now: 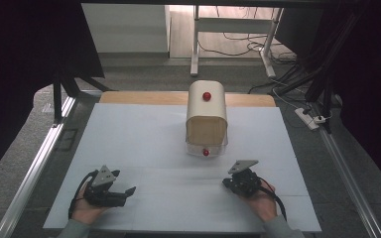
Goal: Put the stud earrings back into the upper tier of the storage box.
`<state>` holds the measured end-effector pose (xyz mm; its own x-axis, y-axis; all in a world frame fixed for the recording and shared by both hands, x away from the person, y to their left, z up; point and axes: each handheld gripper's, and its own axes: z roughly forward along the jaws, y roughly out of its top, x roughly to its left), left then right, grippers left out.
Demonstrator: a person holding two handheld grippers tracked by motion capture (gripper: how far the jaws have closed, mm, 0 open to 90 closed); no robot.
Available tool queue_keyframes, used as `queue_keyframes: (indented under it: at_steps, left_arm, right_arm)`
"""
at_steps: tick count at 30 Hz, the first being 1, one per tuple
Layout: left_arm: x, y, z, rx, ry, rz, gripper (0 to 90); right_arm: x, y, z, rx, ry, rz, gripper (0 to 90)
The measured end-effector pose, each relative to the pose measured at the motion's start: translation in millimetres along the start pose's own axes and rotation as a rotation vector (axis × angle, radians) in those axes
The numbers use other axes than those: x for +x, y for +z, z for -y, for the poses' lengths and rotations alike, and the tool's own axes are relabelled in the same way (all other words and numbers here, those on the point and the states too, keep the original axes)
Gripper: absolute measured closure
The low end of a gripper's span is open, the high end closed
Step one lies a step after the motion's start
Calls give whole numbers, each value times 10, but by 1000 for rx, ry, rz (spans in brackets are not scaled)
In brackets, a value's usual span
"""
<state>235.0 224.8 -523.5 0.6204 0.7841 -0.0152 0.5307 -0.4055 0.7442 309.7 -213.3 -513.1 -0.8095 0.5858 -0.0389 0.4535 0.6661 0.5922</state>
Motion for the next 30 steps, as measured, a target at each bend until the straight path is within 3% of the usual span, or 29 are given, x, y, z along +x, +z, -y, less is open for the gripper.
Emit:
queue_keyframes:
  at_steps: [5, 14, 15, 30]
  left_arm:
    - [7, -3, 3, 0, -3, -1, 158]
    - [7, -3, 3, 0, -5, -3, 158]
    - [7, -2, 3, 0, -4, -3, 158]
    - [8, 0, 4, 0, -5, -4, 158]
  right_arm:
    - [-6, -36, -9, -34, 9, -9, 858]
    - [-21, -226, -22, -147, 8, 0, 858]
    - [-28, -281, -24, -180, 13, -5, 858]
    - [-78, -612, -54, -344, 42, -15, 858]
